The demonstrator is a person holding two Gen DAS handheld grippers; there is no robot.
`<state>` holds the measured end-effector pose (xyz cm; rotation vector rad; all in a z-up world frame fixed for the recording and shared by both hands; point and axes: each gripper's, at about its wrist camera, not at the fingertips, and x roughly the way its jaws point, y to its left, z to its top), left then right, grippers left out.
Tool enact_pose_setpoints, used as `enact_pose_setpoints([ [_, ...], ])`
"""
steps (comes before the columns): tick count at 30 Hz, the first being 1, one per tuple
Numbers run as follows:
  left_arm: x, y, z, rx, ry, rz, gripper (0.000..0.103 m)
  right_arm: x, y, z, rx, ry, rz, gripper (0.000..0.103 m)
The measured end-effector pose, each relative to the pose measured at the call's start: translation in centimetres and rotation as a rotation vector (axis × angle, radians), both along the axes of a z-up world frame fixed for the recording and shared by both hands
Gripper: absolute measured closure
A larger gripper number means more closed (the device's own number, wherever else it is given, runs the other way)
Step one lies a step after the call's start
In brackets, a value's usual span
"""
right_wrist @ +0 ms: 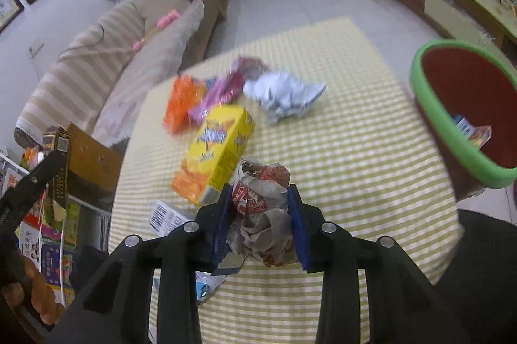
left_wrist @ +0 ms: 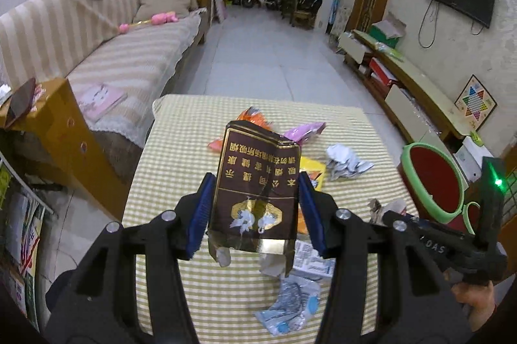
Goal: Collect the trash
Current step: 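Carry the brown box and plastic bag over the red bin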
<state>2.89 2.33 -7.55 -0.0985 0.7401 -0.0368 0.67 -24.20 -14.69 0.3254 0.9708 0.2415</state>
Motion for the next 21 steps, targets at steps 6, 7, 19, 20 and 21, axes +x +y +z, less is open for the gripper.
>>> enact_pose_setpoints([
  [6, 0.3, -1.1, 0.7, 0.009, -0.017, -0.026, 0.054, -0.9, -0.3, 2.7, -0.015, -0.07, 0.015, 0.07],
  [7, 0.4, -1.2, 0.6, 0.01, -0.017, -0.029, 0.054, -1.0, -0.4, 3.1, -0.006, -0.077, 0.019, 0.07],
  [19, 0.8, -2.7, 0.4, 0.03, -0.014, -0.062, 0.054, -1.7, -1.9, 4.9, -0.002, -0.123, 0.002, 0.069],
  [20, 0.9, -2.9, 0.3, 0.034, -0.011, -0.069, 0.054, -1.7, -2.1, 4.8, 0.0, -0.121, 0.0, 0.069],
  [21, 1.0, -3.1, 0.2, 0.037, -0.01, -0.072, 0.054, -1.7, -2.3, 4.7, 0.001, -0.119, -0.004, 0.069],
])
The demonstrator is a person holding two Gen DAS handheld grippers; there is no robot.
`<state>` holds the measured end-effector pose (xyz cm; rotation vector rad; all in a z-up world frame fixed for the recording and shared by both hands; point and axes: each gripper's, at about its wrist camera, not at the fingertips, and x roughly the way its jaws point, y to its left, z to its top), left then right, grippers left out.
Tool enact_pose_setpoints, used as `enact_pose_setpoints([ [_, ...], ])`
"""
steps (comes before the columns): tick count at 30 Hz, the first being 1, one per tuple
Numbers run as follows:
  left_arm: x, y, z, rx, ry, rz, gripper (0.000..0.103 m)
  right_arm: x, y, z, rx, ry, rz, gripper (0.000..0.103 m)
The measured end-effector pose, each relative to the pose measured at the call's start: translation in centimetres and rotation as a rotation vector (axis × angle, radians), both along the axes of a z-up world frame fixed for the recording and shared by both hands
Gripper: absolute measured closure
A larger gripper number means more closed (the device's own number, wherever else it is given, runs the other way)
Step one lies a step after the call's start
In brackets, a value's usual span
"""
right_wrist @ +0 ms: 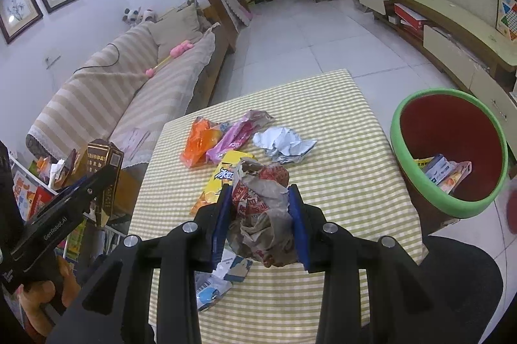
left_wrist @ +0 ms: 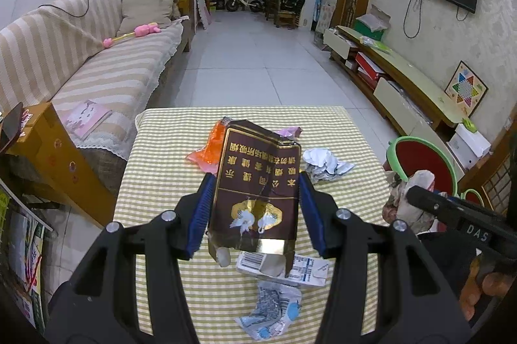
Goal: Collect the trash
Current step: 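Carry the brown box and plastic bag over the red bin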
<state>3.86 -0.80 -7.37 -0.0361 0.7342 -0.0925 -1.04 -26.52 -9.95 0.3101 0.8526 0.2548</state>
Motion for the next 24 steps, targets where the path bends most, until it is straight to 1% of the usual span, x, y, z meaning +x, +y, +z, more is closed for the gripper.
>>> enact_pose_setpoints([
  [5, 0.7, -1.3, -0.2, 0.004, 0.008, -0.033, 0.054, -0.2, -1.2, -0.1, 0.003, 0.0, -0.022, 0.069],
  [10, 1.5, -3.3, 0.0, 0.007, -0.003, -0.078, 0.054, -0.4, -3.1, 0.3, -0.003, -0.021, -0.057, 0.068],
  [24, 3.6, -9.2, -0.2, 0.008, 0.006, -0.202, 0.054, -0.2, -9.6, 0.8, -0.027, -0.046, -0.17, 0.067],
])
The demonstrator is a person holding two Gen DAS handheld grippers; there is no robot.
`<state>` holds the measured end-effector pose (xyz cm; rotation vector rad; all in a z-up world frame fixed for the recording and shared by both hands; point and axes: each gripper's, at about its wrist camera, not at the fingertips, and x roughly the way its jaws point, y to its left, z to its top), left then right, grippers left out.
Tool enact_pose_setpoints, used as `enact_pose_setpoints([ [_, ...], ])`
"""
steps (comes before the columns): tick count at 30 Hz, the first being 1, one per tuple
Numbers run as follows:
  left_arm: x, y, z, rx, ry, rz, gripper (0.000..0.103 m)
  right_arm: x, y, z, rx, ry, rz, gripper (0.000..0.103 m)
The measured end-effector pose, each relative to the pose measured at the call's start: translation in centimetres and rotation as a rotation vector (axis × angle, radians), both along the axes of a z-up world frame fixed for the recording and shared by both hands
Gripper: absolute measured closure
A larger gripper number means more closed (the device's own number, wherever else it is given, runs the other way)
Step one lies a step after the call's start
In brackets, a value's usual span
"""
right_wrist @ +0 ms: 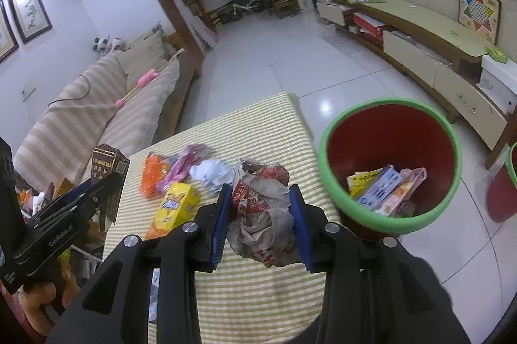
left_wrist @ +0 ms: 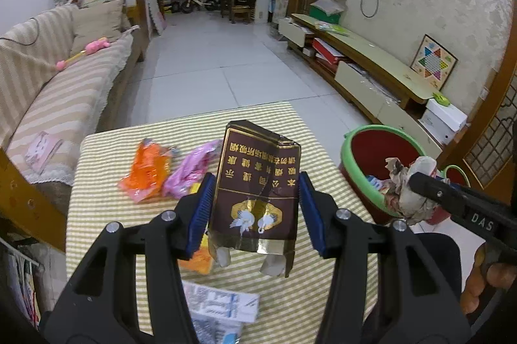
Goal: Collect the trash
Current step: 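Carry the brown box and plastic bag over the red bin, then open both grippers to drop the brown box and plastic bag into the bin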
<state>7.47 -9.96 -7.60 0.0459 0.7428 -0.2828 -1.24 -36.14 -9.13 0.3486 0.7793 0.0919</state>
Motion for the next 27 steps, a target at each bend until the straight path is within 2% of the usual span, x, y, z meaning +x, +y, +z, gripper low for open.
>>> enact_pose_setpoints([
  [11, 2.0, -6.5, 0.3, -0.029, -0.006, -0.123, 0.054, 0.9, -5.1, 0.5, -0.049, -0.021, -0.086, 0.067],
  [16, 3.2, -10.7, -0.2, -0.038, 0.009, -0.218, 0.054, 1.2, -7.9, 0.8, -0.056, -0.041, -0.149, 0.067],
  [27, 6.7, -18.5, -3.7, -0.028, 0.122, -0.345, 0.054, 2.2, -13.1, -0.7, -0.038, -0.014, -0.239, 0.066],
])
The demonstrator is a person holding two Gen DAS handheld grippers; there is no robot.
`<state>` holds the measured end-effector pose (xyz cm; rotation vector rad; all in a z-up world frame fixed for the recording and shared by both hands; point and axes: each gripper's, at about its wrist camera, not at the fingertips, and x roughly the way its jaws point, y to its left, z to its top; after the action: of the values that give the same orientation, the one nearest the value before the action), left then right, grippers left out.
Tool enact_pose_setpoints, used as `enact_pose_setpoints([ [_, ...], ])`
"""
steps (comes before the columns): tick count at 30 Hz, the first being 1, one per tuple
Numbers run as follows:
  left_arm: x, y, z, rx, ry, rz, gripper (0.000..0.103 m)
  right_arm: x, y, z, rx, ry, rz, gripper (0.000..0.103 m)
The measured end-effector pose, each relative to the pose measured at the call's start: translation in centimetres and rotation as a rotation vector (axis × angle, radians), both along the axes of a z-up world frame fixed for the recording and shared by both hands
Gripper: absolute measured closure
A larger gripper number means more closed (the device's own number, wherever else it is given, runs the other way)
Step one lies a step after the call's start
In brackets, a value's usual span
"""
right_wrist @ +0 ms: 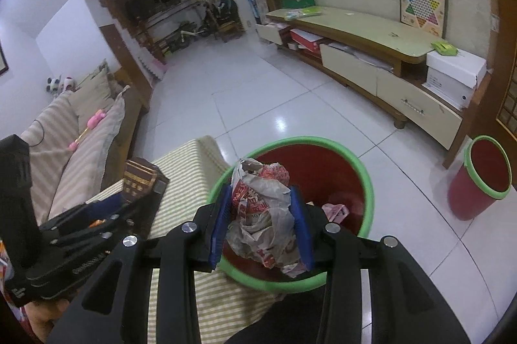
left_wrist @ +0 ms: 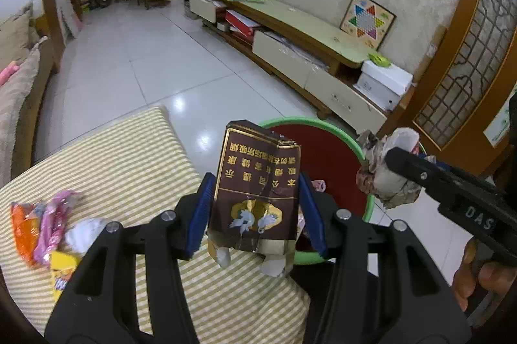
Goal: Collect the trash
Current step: 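Open both grippers to drop the brown box and plastic bag into the bin, then move both grippers back over the table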
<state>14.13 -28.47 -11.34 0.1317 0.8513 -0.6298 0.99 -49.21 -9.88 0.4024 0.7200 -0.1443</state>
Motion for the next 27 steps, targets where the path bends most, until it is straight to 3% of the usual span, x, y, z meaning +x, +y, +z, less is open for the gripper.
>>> enact_pose_setpoints([
  [3, 0.6, -1.3, -0.8, 0.011, 0.02, -0.016, 0.052, 0.5, -1.0, -0.5, 0.004, 0.002, -0.016, 0.059],
  [6, 0.9, -2.1, -1.2, 0.028, 0.01, -0.022, 0.027, 1.1, -1.7, -1.3, -0.005, 0.019, -0.038, 0.052],
  [8, 0.8, -2.1, -1.0, 0.028, 0.006, -0.029, 0.027, 1.2, -2.2, -1.5, -0.006, 0.027, -0.053, 0.051],
  [11, 0.2, -1.8, -0.5, 0.03, -0.009, -0.041, 0.026, 0.8, -2.3, -1.7, 0.001, 0.022, -0.07, 0.043],
  [19, -2.2, 0.5, 1.4, 0.028, -0.095, -0.042, 0.023, -0.9, -0.8, -1.5, 0.016, 0.049, -0.074, 0.042],
  [27, -4.8, 8.2, 2.2, -0.008, -0.075, 0.103, 0.023, -2.8, 4.6, -0.8, 0.008, 0.064, 0.021, 0.039],
])
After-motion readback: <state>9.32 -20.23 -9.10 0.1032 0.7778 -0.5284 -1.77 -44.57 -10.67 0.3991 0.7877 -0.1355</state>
